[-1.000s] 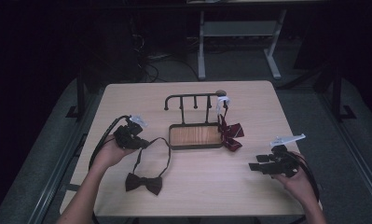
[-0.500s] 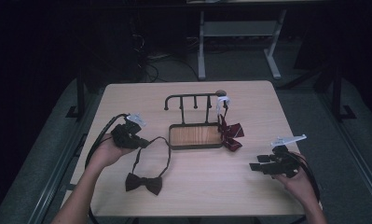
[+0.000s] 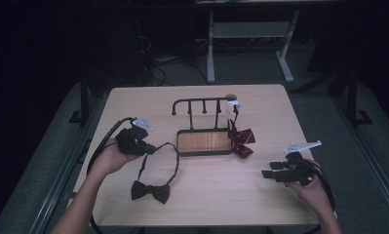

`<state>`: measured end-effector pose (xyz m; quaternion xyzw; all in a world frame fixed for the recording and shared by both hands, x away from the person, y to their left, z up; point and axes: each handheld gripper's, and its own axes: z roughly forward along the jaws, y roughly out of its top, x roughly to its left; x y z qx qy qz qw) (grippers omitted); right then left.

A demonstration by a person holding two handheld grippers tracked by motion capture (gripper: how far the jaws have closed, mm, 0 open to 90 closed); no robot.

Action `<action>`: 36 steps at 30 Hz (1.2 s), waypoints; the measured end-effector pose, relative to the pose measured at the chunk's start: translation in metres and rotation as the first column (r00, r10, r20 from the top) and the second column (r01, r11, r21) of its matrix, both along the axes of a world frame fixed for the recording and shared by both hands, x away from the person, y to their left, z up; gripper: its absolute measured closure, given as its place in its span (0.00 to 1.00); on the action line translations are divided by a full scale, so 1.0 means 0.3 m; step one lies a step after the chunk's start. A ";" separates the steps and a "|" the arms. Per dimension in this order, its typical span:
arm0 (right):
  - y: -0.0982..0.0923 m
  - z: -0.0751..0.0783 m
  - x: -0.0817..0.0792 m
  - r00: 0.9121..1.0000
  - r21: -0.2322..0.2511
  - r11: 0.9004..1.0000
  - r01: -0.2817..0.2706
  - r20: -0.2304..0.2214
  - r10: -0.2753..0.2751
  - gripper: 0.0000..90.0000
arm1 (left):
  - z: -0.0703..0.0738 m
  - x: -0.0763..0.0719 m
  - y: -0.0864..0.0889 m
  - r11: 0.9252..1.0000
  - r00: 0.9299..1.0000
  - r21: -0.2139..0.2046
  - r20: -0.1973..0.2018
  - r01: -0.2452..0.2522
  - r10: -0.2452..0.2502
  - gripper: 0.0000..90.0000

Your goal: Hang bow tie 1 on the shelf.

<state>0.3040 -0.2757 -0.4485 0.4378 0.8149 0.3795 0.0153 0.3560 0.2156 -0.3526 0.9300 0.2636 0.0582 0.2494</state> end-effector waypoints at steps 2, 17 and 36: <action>0.000 0.000 0.000 1.000 0.000 1.000 -0.001 0.002 0.001 0.46 | 0.005 -0.003 0.001 1.000 1.000 0.001 -0.001 0.002 -0.002 0.99; 0.003 -0.002 0.001 1.000 -0.003 1.000 -0.007 0.007 0.007 0.46 | 0.069 -0.030 0.003 1.000 0.999 -0.003 0.029 0.026 -0.026 0.99; 0.002 -0.002 0.000 1.000 0.001 1.000 -0.007 0.008 0.007 0.46 | 0.159 -0.053 -0.020 0.998 0.996 -0.009 0.067 0.063 -0.063 0.99</action>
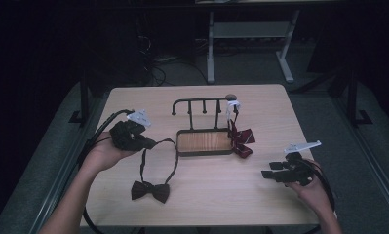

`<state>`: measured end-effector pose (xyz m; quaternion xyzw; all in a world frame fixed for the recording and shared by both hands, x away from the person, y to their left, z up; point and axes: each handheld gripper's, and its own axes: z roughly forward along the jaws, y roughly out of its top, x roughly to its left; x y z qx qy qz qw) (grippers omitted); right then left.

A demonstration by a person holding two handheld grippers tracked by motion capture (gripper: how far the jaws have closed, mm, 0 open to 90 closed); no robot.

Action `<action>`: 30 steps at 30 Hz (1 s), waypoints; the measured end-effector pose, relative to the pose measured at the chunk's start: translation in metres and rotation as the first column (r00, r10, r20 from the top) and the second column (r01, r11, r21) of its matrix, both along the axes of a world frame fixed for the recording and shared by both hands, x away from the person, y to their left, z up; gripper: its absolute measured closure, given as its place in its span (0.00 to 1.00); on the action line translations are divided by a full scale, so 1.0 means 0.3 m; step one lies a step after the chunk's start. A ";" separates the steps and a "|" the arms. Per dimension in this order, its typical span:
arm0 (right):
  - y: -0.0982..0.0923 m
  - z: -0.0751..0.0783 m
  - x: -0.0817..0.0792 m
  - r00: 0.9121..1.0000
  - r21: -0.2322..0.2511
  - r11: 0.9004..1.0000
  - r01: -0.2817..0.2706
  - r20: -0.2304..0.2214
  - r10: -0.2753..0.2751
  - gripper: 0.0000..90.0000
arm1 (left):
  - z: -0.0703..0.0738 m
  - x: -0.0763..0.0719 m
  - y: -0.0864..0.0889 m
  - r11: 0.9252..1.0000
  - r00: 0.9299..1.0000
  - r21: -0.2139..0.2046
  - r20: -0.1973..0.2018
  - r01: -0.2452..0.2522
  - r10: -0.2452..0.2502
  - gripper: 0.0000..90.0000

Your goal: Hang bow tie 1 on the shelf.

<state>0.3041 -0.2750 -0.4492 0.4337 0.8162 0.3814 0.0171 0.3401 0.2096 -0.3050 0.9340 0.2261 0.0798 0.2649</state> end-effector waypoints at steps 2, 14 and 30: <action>-0.001 0.000 0.000 1.000 0.000 1.000 0.000 0.000 0.000 0.46 | 0.008 -0.002 -0.005 1.000 1.000 -0.003 0.003 0.003 -0.003 0.99; -0.001 0.001 -0.001 1.000 -0.001 1.000 0.000 0.001 0.000 0.46 | 0.050 -0.013 -0.019 1.000 0.999 -0.001 0.024 0.021 -0.021 0.99; -0.004 0.004 -0.002 1.000 0.000 1.000 0.007 -0.007 -0.007 0.46 | 0.103 -0.005 -0.037 0.999 0.998 0.004 0.054 0.035 -0.035 0.99</action>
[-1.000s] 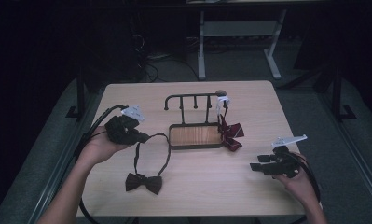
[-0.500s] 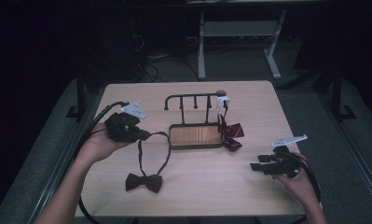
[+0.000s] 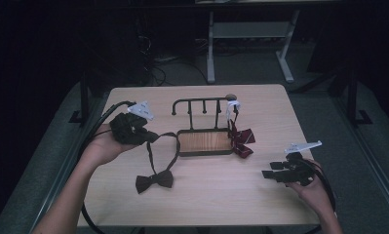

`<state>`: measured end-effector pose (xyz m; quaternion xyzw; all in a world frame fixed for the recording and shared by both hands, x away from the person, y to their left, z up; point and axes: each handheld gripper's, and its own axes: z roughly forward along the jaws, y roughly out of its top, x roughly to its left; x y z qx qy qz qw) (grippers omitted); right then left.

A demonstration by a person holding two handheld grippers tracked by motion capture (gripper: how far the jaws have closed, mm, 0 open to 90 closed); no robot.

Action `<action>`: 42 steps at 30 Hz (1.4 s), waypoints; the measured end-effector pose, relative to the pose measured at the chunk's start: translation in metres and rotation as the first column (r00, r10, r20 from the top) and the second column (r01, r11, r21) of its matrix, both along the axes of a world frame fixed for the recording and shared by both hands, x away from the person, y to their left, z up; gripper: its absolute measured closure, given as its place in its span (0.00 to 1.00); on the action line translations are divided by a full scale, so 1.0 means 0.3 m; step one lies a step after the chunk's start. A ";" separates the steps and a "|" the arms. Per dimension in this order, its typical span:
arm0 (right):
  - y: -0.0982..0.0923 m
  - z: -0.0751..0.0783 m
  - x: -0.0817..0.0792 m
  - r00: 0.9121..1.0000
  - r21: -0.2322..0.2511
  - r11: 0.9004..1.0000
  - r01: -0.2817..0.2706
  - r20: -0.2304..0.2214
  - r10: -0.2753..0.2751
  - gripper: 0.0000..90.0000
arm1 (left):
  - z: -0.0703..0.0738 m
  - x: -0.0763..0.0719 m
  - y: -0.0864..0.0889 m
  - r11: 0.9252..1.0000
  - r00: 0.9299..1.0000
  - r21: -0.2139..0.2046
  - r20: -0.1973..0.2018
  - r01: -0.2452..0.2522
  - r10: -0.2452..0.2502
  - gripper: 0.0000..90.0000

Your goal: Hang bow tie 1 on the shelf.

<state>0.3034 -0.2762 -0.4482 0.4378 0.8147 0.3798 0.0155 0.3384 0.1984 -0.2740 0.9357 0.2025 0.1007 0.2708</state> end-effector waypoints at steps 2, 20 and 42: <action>0.000 0.000 0.000 1.000 -0.002 1.000 -0.002 -0.001 0.002 0.46 | 0.007 0.004 -0.002 1.000 1.000 -0.002 -0.001 -0.005 0.005 0.99; -0.003 -0.002 0.001 1.000 -0.001 1.000 -0.004 0.006 0.004 0.46 | 0.057 0.057 -0.012 1.000 1.000 -0.005 0.009 -0.023 0.023 0.99; -0.002 -0.005 0.002 1.000 0.001 1.000 -0.009 0.005 0.009 0.46 | 0.093 0.125 -0.028 0.999 0.999 0.008 0.013 -0.047 0.046 0.99</action>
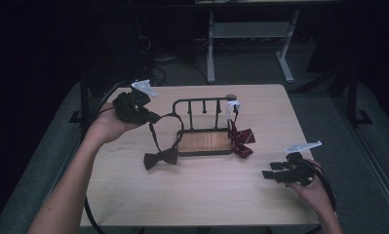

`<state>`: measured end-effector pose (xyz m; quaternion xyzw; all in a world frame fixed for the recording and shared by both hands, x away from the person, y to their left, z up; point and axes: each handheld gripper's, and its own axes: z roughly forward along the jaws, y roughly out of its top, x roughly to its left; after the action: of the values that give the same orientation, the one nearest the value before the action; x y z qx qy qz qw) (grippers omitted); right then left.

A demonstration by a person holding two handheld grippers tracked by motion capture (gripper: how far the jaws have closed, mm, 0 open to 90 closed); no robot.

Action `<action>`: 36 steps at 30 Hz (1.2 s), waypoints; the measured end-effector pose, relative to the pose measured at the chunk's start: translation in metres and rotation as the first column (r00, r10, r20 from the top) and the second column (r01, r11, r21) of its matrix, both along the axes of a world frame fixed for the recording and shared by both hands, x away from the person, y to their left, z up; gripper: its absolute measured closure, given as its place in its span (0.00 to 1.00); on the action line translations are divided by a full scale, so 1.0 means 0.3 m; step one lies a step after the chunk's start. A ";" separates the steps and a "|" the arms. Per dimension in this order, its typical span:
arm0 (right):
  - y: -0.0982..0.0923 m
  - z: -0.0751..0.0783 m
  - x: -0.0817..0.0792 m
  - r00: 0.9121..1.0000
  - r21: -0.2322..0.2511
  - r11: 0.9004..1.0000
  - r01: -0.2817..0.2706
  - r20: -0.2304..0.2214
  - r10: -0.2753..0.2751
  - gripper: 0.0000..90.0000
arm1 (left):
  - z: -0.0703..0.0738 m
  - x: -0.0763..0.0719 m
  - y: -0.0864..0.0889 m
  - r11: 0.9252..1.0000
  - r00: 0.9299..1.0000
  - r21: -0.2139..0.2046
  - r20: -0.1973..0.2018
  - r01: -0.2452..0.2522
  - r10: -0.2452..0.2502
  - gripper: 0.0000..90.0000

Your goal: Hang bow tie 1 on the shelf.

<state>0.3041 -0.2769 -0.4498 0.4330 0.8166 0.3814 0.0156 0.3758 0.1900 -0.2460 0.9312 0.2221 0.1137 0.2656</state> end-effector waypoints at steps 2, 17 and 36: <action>0.000 0.001 0.000 1.000 -0.002 1.000 0.001 0.000 -0.001 0.46 | 0.000 0.005 -0.002 1.000 1.000 0.003 -0.002 -0.004 0.004 0.99; -0.004 0.001 0.001 1.000 0.001 1.000 -0.001 0.003 0.001 0.46 | 0.009 0.053 -0.013 1.000 1.000 0.014 -0.015 -0.021 0.021 0.99; -0.006 0.001 0.000 1.000 0.011 1.000 0.006 -0.005 -0.006 0.46 | 0.008 0.128 -0.008 0.997 0.997 0.026 -0.030 -0.069 0.070 0.99</action>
<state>0.3040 -0.2787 -0.4494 0.4365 0.8131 0.3849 0.0124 0.4143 0.1875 -0.2435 0.9279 0.2571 0.1111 0.2461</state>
